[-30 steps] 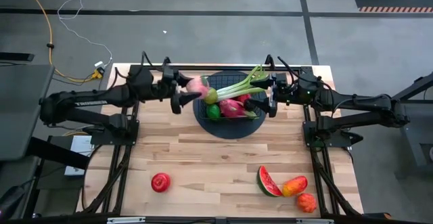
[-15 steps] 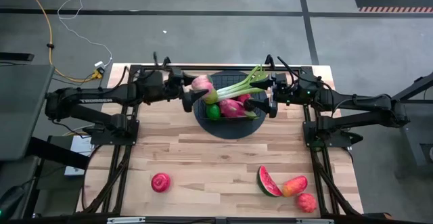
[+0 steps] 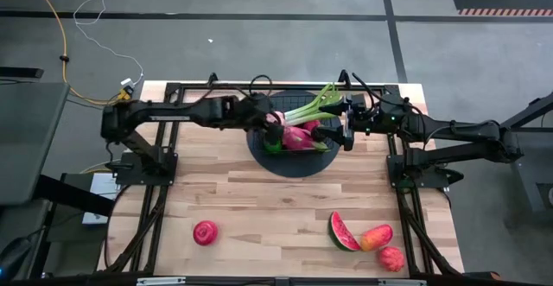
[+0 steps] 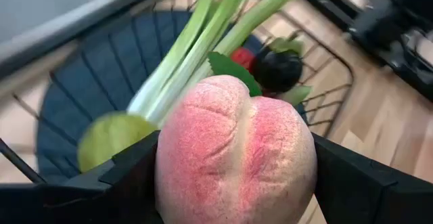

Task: Build produce basket
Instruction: Put the peach into the wire basket

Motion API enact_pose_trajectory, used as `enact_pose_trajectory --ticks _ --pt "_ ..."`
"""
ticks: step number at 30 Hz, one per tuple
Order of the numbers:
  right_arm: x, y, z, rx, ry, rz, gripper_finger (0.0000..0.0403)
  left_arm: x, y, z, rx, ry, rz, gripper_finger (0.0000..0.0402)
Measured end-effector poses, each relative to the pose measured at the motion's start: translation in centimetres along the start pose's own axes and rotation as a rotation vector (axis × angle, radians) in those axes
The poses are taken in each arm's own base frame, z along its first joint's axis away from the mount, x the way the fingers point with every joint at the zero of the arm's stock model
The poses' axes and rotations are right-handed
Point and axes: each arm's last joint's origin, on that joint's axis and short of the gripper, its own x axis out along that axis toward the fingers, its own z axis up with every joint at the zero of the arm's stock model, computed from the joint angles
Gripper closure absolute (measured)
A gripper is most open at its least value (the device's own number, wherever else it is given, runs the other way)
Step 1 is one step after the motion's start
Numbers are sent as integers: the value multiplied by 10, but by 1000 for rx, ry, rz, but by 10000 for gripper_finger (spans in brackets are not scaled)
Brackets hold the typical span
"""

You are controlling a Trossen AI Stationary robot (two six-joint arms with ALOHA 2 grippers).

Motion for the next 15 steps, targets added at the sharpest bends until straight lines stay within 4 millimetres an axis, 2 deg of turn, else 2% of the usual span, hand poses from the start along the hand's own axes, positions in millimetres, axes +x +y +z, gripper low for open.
enact_pose_trajectory --ticks 6,11,15 --pt "0 0 -1 1 12 -4 6 33 -2 -19 -166 122 68 101" --pt "0 -1 -3 2 26 -9 6 44 -7 -30 -200 160 99 101" --pt "0 -1 -3 3 30 -10 6 44 -7 -28 -230 139 102 101"
